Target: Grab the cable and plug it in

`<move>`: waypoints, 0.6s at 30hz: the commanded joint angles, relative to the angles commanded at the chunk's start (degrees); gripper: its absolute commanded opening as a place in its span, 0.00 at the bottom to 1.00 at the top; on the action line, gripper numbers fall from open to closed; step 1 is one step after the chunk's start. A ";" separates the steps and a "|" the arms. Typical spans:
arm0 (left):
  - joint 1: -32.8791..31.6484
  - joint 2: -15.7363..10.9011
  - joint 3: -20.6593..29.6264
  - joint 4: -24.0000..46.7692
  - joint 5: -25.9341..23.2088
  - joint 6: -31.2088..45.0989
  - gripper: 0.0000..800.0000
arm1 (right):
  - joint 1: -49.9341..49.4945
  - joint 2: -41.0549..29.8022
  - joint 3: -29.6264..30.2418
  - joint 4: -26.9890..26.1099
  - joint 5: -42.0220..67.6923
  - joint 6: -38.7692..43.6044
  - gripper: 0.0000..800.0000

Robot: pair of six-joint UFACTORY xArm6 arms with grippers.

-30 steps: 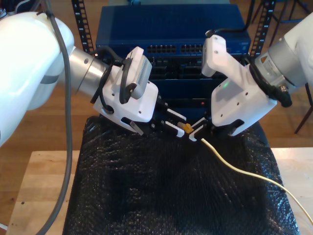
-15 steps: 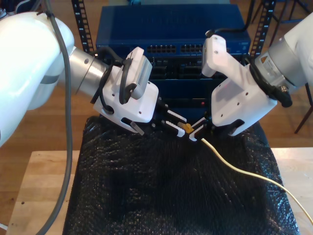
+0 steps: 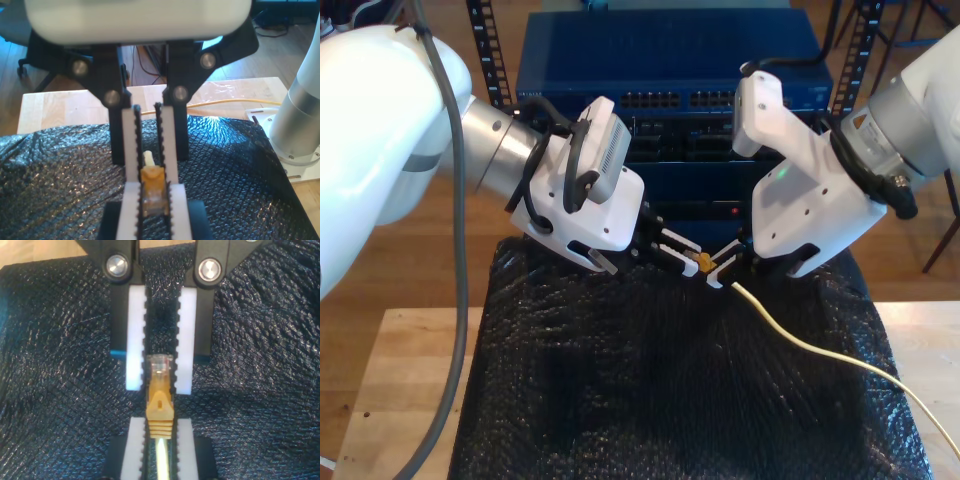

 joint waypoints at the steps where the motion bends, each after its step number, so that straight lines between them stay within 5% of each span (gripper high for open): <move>1: 0.00 0.00 0.00 -0.26 0.09 0.00 0.11 | 0.00 0.00 0.00 0.00 0.00 0.00 0.00; 11: 0.00 0.00 1.05 -0.53 0.18 0.09 0.04 | -0.09 -0.09 -0.09 0.09 -0.09 0.00 0.01; 18: 0.00 -0.09 0.97 -0.62 0.44 -0.26 0.00 | -0.53 -0.35 -0.09 2.02 0.00 0.09 0.20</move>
